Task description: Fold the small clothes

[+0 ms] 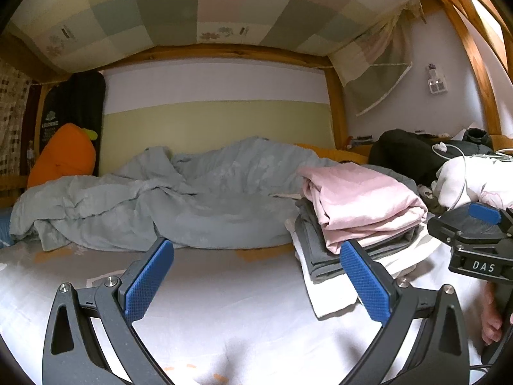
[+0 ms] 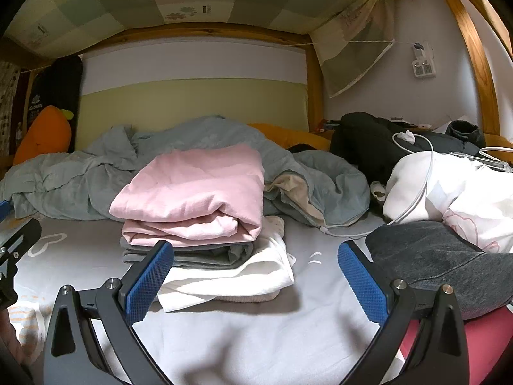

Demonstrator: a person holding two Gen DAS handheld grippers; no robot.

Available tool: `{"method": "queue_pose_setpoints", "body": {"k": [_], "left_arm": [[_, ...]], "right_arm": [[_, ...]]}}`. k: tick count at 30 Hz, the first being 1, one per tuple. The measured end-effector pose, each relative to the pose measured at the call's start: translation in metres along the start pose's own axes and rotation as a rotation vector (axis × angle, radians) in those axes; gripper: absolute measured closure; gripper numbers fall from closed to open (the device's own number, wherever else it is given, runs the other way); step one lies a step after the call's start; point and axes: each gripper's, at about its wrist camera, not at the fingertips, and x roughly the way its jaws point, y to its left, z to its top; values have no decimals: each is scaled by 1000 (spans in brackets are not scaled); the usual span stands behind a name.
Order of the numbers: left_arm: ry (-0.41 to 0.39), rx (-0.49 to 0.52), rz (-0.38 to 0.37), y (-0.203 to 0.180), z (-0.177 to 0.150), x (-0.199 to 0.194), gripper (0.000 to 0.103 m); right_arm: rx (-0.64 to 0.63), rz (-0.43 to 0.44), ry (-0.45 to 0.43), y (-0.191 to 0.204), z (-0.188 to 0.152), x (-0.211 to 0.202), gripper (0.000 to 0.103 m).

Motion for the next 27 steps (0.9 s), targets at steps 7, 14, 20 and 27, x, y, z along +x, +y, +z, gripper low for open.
{"method": "queue_pose_setpoints", "body": {"k": [7, 14, 20, 27], "left_arm": [[34, 2, -2, -1, -2, 6, 0], [34, 21, -12, -5, -2, 5, 0], [34, 23, -14, -5, -2, 5, 0], [40, 24, -8, -6, -3, 6, 0]], "right_arm": [[-10, 6, 7, 3, 0, -1, 0], [-2, 4, 29, 3, -1, 2, 0], [2, 6, 29, 2, -1, 2, 0], [4, 10, 29, 0, 0, 4, 0]]}}
